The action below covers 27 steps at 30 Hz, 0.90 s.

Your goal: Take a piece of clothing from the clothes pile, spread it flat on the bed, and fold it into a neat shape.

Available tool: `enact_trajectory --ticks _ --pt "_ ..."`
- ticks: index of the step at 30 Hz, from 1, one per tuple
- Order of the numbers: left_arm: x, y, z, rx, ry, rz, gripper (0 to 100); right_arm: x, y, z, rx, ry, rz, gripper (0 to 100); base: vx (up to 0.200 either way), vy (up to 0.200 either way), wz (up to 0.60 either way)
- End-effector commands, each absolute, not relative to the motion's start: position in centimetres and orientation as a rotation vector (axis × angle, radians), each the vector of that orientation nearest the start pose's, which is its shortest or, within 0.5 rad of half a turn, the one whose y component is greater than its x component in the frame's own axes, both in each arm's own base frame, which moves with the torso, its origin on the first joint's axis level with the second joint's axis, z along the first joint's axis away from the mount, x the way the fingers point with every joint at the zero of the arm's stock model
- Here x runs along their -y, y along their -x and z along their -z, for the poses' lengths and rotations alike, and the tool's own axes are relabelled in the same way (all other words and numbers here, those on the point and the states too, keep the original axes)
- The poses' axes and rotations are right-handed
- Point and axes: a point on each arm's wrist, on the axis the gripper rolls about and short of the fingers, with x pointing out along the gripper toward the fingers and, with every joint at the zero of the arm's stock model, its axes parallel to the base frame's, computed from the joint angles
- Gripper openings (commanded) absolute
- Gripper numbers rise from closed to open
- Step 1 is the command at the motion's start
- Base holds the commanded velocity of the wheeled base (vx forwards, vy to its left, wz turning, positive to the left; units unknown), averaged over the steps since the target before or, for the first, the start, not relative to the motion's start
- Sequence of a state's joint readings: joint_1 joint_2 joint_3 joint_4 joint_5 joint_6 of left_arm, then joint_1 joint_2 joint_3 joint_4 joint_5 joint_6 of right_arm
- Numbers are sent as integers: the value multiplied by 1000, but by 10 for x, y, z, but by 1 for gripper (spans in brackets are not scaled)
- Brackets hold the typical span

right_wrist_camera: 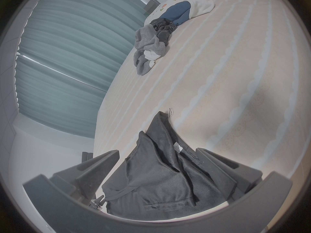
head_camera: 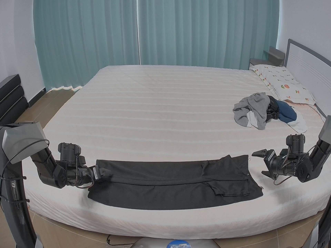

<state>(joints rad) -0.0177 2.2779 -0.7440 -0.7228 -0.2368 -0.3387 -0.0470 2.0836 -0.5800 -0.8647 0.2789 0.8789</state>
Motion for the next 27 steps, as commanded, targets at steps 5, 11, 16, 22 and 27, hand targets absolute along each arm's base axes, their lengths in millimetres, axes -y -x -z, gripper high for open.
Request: enact_trajectory --ticks 5,11,16,22,27 --pt "15 -344 22 -860 399 102 100 8 -315 -32 -696 -948 67 100 0 0 0" --pt "17 -344 20 -857 402 103 0 8 -315 -33 -693 -948 65 100 0 0 0" --pt "16 -343 14 -845 408 101 0 8 -315 -33 -692 -948 67 100 0 0 0" --pt "16 -344 10 -831 426 95 0 9 -314 -33 -690 -949 67 100 0 0 0" --pt "16 -344 10 -832 440 90 0 9 -314 -33 -689 -949 69 100 -40 0 0"
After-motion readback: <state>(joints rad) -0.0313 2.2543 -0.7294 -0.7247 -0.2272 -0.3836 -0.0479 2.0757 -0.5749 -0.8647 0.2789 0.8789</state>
